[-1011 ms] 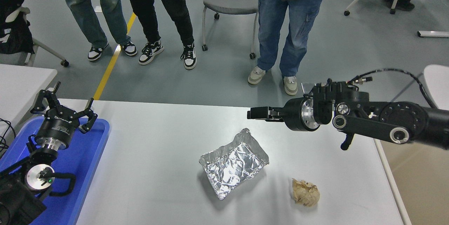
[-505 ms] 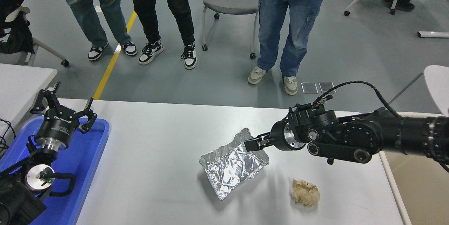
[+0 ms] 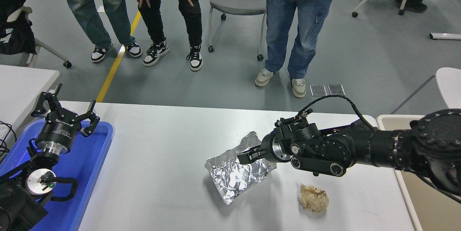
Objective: Clean the table surface
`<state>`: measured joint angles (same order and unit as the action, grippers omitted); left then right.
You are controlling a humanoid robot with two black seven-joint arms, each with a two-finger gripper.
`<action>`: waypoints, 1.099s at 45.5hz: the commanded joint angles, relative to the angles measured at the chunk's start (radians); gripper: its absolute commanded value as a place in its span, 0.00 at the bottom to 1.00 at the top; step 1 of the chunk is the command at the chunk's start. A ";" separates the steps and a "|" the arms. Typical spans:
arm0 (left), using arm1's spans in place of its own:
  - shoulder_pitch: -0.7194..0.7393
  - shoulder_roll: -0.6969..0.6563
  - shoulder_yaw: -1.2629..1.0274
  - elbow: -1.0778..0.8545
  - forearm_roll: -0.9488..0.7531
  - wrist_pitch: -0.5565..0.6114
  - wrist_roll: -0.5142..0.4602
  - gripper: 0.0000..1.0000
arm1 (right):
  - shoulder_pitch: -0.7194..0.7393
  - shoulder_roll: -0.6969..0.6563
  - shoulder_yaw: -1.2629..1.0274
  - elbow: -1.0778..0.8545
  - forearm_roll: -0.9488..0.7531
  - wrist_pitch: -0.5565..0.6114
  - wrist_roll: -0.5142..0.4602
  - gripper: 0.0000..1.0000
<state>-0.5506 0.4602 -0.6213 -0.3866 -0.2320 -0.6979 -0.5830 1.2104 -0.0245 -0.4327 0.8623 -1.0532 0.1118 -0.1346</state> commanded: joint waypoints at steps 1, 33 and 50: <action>0.000 0.000 0.000 0.000 0.000 0.000 0.000 1.00 | -0.042 0.023 -0.006 -0.091 -0.004 -0.004 0.004 0.97; 0.000 0.000 0.000 0.000 0.000 0.000 0.000 1.00 | -0.124 0.025 -0.058 -0.160 -0.004 -0.044 0.064 0.00; 0.000 0.000 0.000 0.000 0.000 0.000 0.000 1.00 | -0.065 0.009 -0.038 -0.138 0.015 -0.040 0.135 0.00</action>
<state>-0.5507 0.4602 -0.6213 -0.3866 -0.2319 -0.6979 -0.5829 1.1148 -0.0002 -0.4732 0.7133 -1.0475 0.0695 -0.0463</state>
